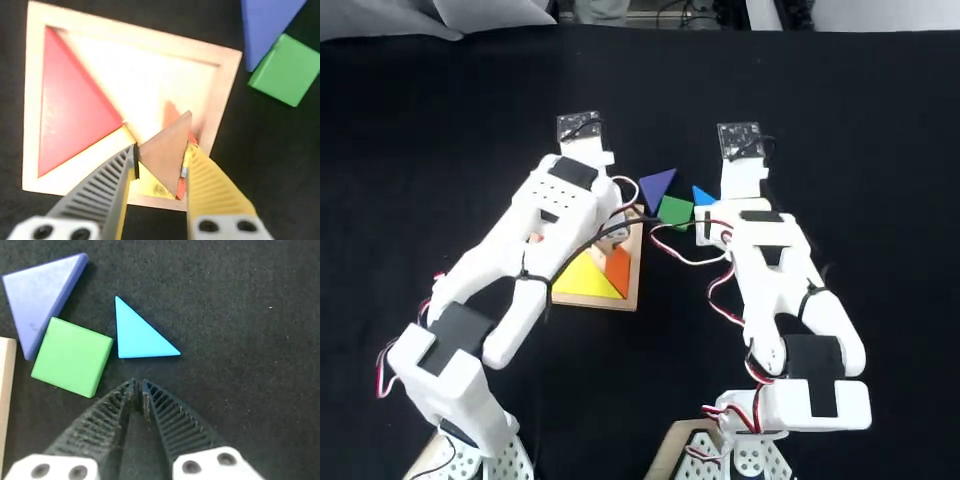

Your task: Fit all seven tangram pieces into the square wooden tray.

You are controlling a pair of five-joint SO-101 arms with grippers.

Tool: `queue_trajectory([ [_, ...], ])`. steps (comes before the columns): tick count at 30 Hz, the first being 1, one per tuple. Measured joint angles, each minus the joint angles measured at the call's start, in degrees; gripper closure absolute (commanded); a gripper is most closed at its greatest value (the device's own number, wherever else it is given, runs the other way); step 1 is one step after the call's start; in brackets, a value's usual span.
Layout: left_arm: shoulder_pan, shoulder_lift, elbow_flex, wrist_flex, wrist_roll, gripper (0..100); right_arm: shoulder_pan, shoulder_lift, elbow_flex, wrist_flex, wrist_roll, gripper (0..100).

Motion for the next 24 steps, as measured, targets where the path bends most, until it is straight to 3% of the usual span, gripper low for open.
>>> queue_trajectory([
  [10,0.0,0.0,2.4,-0.2,-0.7,93,0.0,0.0,0.0,0.0,0.0,98.5],
  [17,0.1,0.0,2.4,-0.2,-5.8,75,0.0,0.0,0.0,0.0,0.0,98.4],
  [24,0.1,0.0,2.4,-0.2,-6.3,74,0.0,0.0,0.0,0.0,0.0,98.4],
])
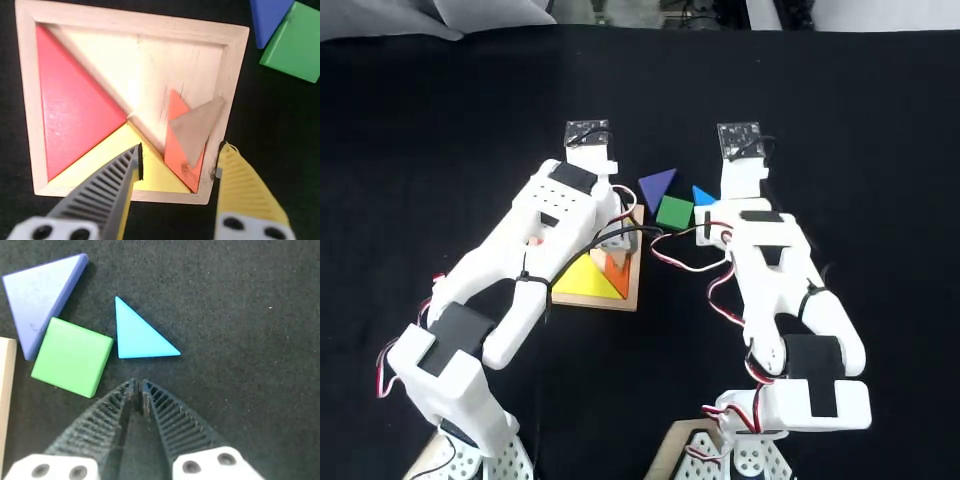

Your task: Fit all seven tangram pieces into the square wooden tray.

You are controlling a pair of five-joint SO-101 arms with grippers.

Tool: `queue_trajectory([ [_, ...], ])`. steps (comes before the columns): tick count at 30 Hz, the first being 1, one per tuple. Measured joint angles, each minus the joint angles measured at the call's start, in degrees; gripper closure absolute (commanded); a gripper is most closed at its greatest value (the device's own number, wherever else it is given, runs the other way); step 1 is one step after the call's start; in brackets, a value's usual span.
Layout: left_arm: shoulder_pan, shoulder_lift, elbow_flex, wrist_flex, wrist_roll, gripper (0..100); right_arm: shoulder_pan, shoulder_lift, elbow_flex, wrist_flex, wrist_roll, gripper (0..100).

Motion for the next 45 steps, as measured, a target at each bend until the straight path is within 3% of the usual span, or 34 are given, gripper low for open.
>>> queue_trajectory([
  [7,-0.4,0.0,0.0,-0.4,-0.2,74,0.0,0.0,0.0,0.0,0.0,98.4],
  [16,-0.6,0.7,0.3,-9.2,-0.2,74,0.0,0.0,0.0,0.0,0.0,98.4],
  [27,-0.9,4.6,0.4,-9.7,-3.5,74,0.0,0.0,0.0,0.0,0.0,98.4],
  [37,-6.4,4.6,-0.4,-2.8,-5.7,74,0.0,0.0,0.0,0.0,0.0,98.4],
  [45,-6.3,4.5,-4.6,0.4,-5.7,74,0.0,0.0,0.0,0.0,0.0,98.4],
])
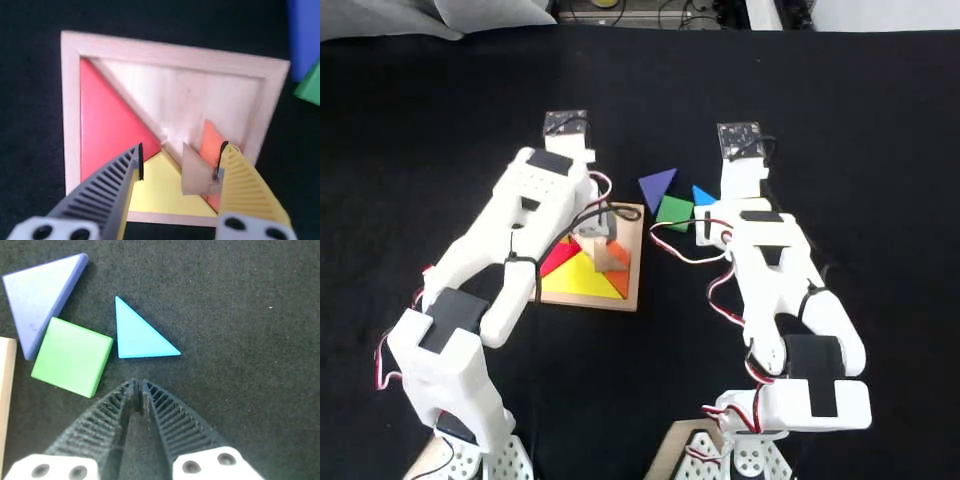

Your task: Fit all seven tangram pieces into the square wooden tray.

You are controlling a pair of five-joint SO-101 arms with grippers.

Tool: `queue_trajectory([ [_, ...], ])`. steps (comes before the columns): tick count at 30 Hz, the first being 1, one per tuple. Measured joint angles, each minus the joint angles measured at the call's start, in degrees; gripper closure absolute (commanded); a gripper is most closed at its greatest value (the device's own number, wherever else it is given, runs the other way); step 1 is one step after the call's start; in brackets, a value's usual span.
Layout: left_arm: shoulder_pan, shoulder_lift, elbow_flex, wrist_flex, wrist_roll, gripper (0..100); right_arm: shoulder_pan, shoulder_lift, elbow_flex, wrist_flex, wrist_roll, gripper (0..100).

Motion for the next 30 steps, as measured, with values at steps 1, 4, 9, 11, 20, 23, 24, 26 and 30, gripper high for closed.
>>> queue_trajectory([
  [1,0.0,-0.2,-1.1,1.2,0.0,74,0.0,0.0,0.0,0.0,0.0,98.4],
  [4,2.2,-2.6,-3.8,5.3,0.1,74,0.0,0.0,0.0,0.0,0.0,98.4],
  [9,9.7,-4.0,-2.8,9.5,0.1,74,0.0,0.0,0.0,0.0,0.0,98.5],
  [11,11.2,-4.0,-1.8,9.5,0.2,74,0.0,0.0,0.0,0.0,0.0,98.6],
  [20,12.5,-1.8,1.4,4.1,6.1,74,0.0,0.0,0.0,0.0,0.0,98.6],
  [23,13.0,-0.6,1.7,4.1,6.2,74,0.0,0.0,0.0,0.0,0.0,98.6],
  [24,13.0,-0.2,1.7,4.1,6.2,74,0.0,0.0,0.0,0.0,0.0,98.6],
  [26,13.0,0.4,1.7,4.1,6.2,74,0.0,0.0,0.0,0.0,0.0,98.6],
  [30,13.0,1.1,1.7,4.1,6.2,74,0.0,0.0,0.0,0.0,0.0,98.6],
])
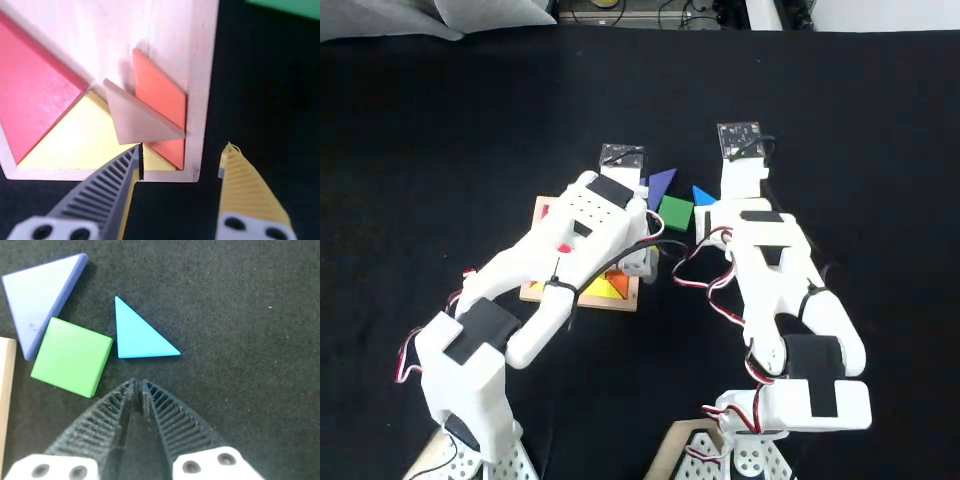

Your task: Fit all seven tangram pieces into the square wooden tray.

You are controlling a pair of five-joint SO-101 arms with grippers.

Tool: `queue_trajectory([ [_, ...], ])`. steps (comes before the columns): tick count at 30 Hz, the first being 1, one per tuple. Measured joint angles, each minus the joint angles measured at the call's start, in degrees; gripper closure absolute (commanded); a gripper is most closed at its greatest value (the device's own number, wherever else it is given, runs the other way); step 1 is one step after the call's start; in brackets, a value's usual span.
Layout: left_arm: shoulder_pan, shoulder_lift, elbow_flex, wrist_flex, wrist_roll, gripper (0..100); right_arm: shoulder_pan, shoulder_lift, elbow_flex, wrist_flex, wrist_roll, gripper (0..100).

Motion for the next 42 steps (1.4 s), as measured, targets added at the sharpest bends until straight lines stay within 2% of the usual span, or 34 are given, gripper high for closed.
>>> queue_trajectory([
  [7,-0.1,0.0,1.6,-0.2,0.0,74,0.0,0.0,0.0,0.0,0.0,98.6],
  [13,-5.1,0.0,1.3,-0.5,-2.6,74,0.0,0.0,0.0,0.0,0.0,98.6],
  [18,-6.1,0.0,0.0,-0.4,-3.0,74,0.0,0.0,0.0,0.0,0.0,98.6],
  [30,-5.3,0.0,-7.6,-1.6,-3.2,74,0.0,0.0,0.0,0.0,0.0,98.6],
  [37,-1.7,0.0,-6.2,-4.5,-3.2,74,0.0,0.0,0.0,0.0,0.0,98.6],
  [42,-2.5,0.2,-5.8,-4.6,-3.1,74,0.0,0.0,0.0,0.0,0.0,98.6],
])
